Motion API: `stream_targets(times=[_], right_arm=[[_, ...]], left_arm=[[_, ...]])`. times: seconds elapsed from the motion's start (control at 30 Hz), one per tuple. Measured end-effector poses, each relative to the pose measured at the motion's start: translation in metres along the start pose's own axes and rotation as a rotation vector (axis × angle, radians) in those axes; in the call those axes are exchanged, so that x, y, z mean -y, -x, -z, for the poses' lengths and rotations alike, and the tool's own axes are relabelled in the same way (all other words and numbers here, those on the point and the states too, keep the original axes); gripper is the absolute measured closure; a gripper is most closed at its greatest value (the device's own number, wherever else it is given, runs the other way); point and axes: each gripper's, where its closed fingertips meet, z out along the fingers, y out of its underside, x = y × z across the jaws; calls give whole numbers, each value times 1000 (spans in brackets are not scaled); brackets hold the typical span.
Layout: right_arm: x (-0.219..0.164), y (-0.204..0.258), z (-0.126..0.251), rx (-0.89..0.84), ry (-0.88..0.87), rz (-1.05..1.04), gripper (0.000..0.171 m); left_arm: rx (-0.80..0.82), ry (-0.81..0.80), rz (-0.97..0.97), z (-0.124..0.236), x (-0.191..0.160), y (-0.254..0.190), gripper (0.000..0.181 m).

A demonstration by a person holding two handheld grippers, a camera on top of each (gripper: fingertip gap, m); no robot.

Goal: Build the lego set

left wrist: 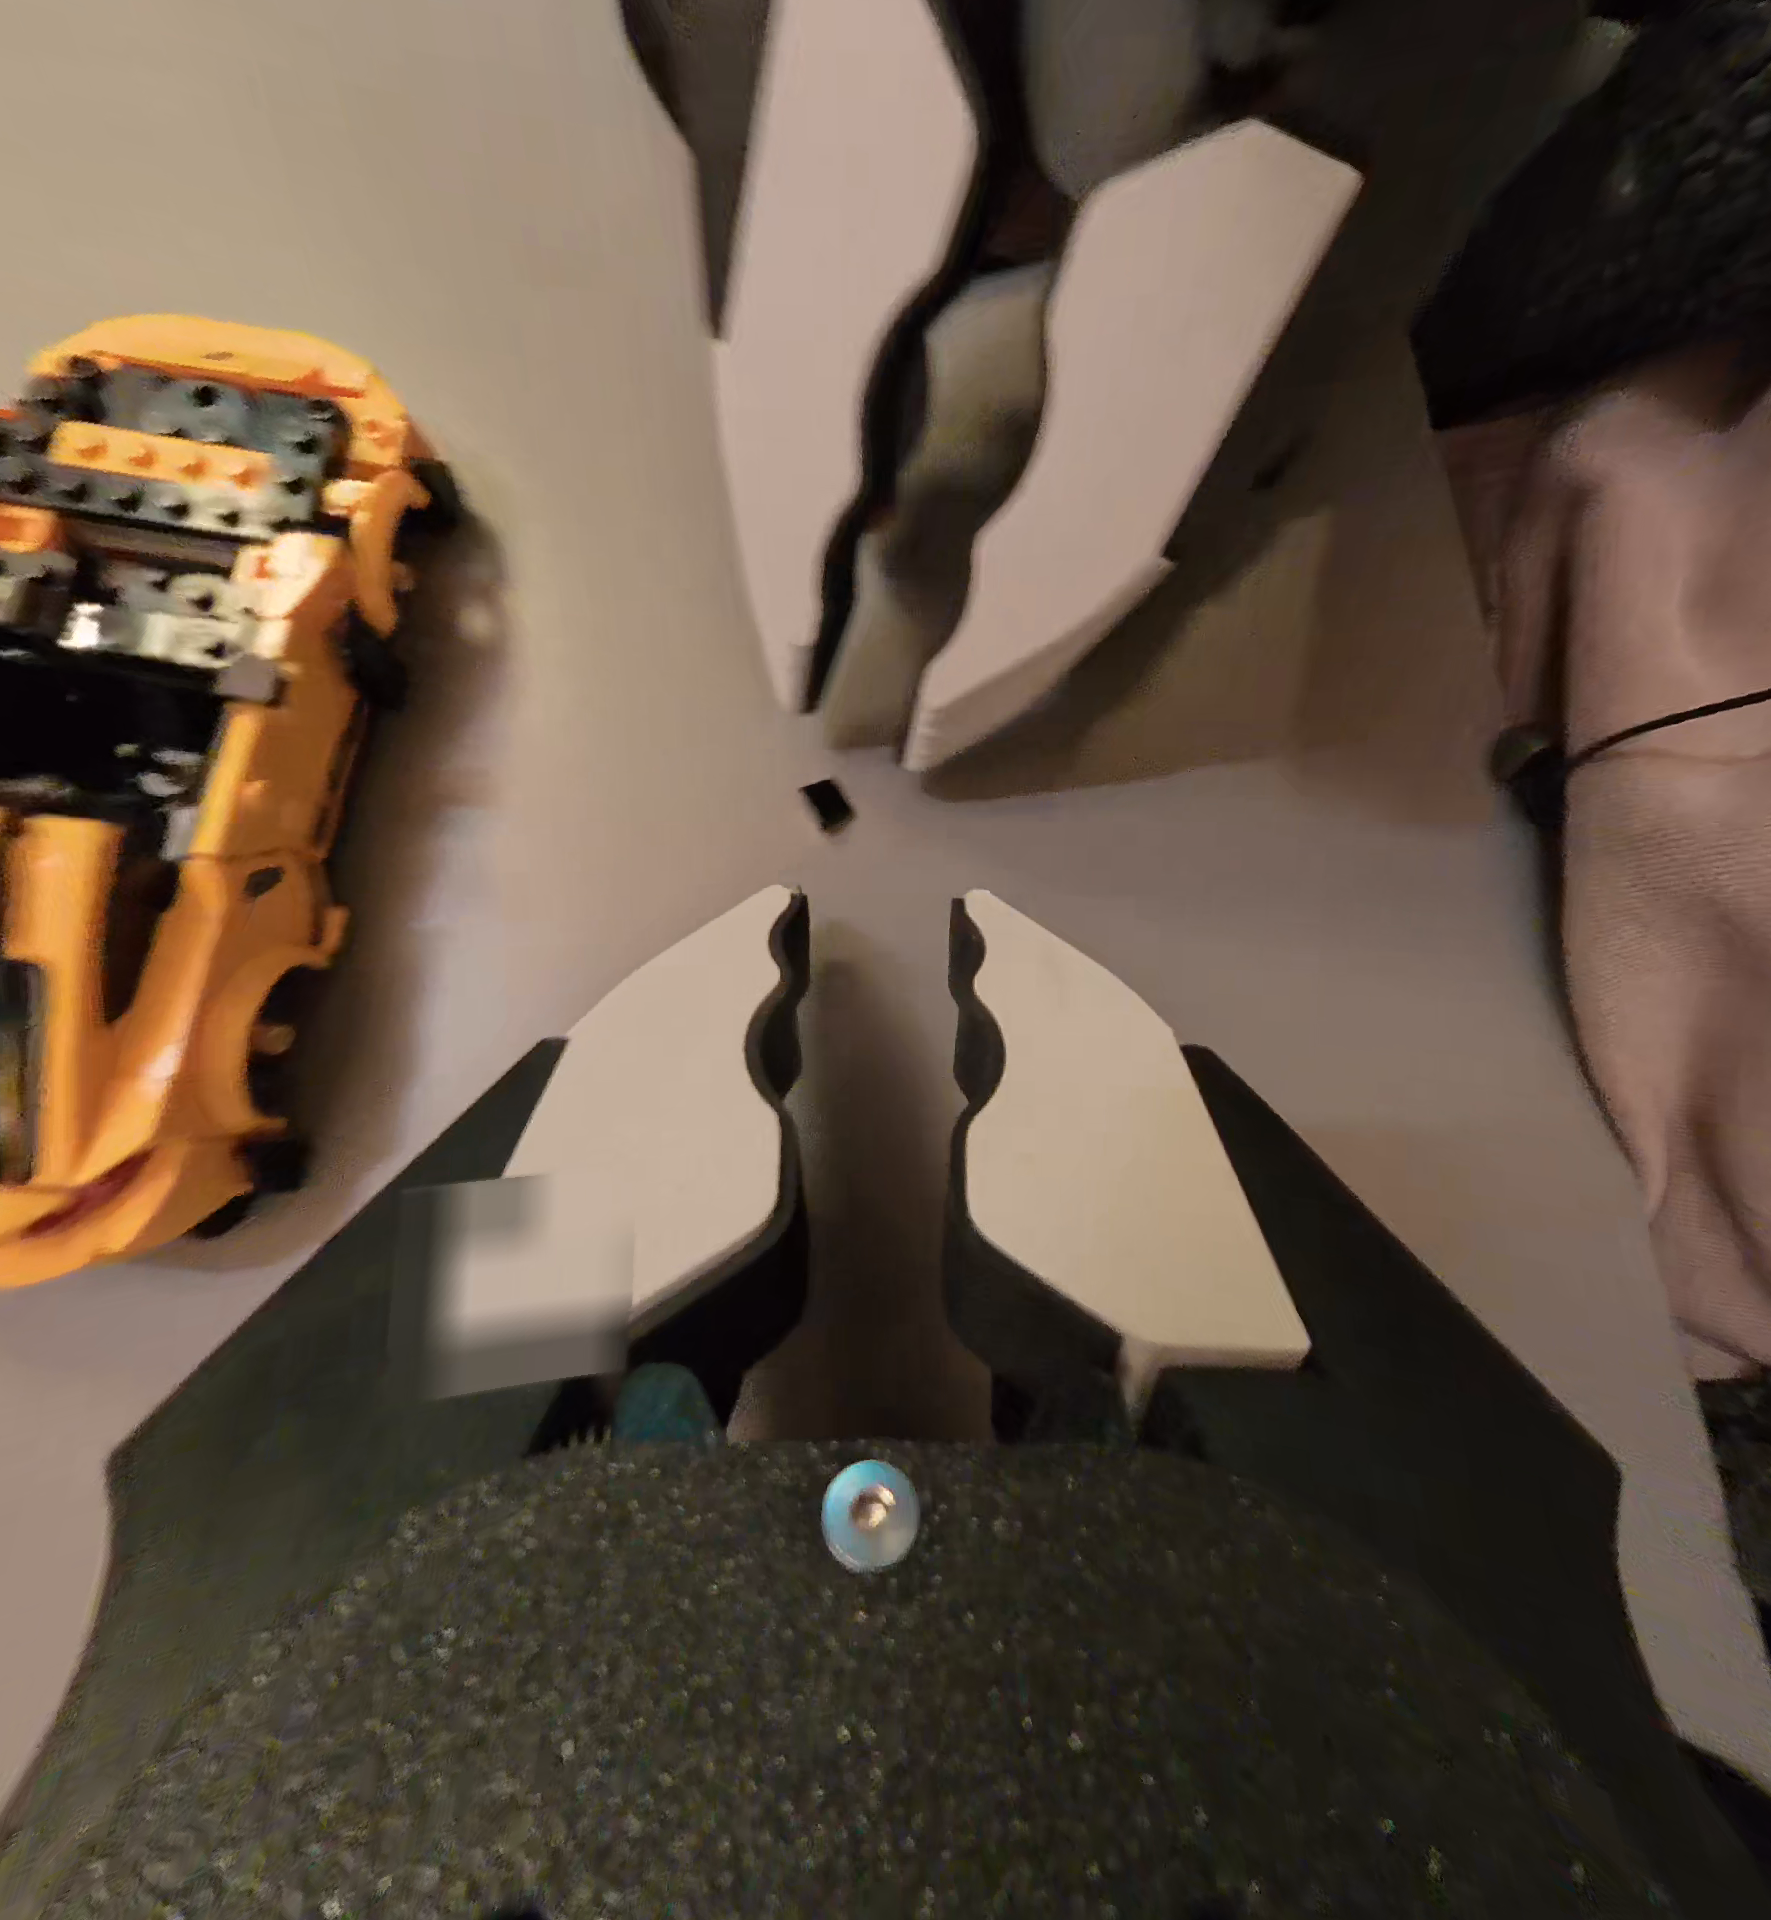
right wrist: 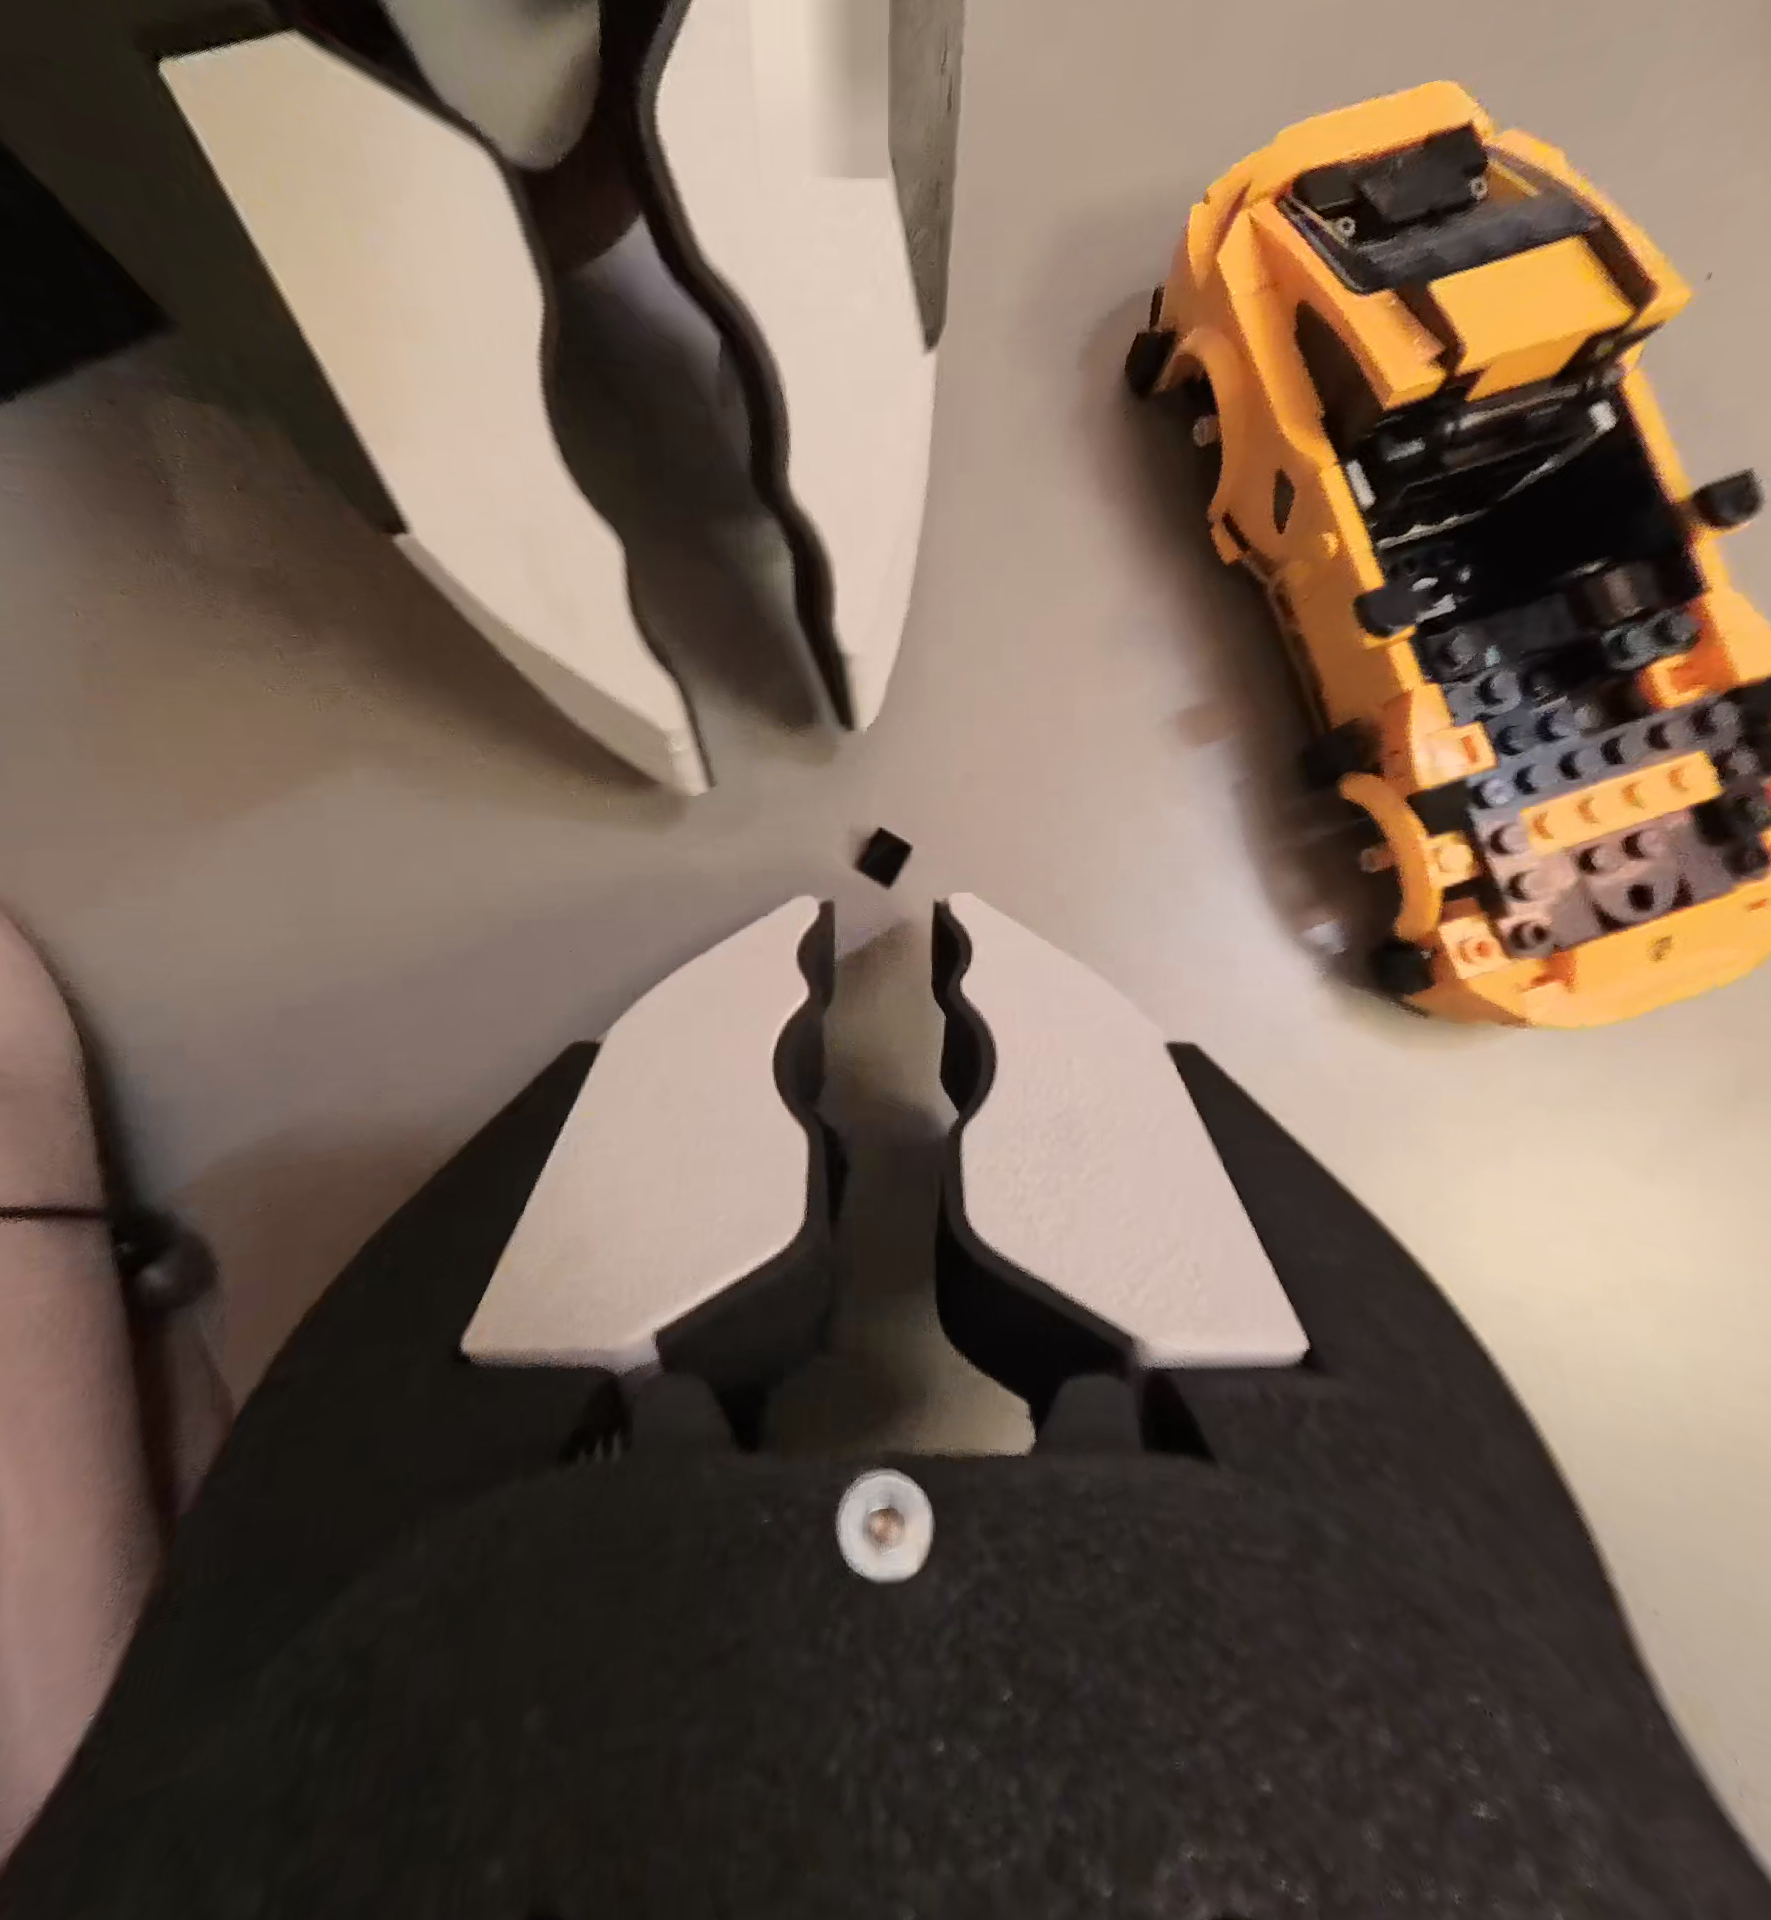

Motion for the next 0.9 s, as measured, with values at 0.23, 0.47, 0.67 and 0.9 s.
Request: stream_targets(times=[0.23, 0.47, 0.67, 0.9], right_arm=[[0, 0, -10, -85, 12, -123, 156], [6, 1, -15, -97, 37, -145, 164], [12, -12, 7, -31, -34, 86, 164], [22, -80, 38, 31, -37, 277, 164]], left_arm=[[137, -36, 27, 33, -12, 44, 162], [208, -143, 24, 47, -16, 60, 162], [257, -214, 26, 58, -12, 72, 148], [330, -176, -23, 58, -7, 110, 106]])
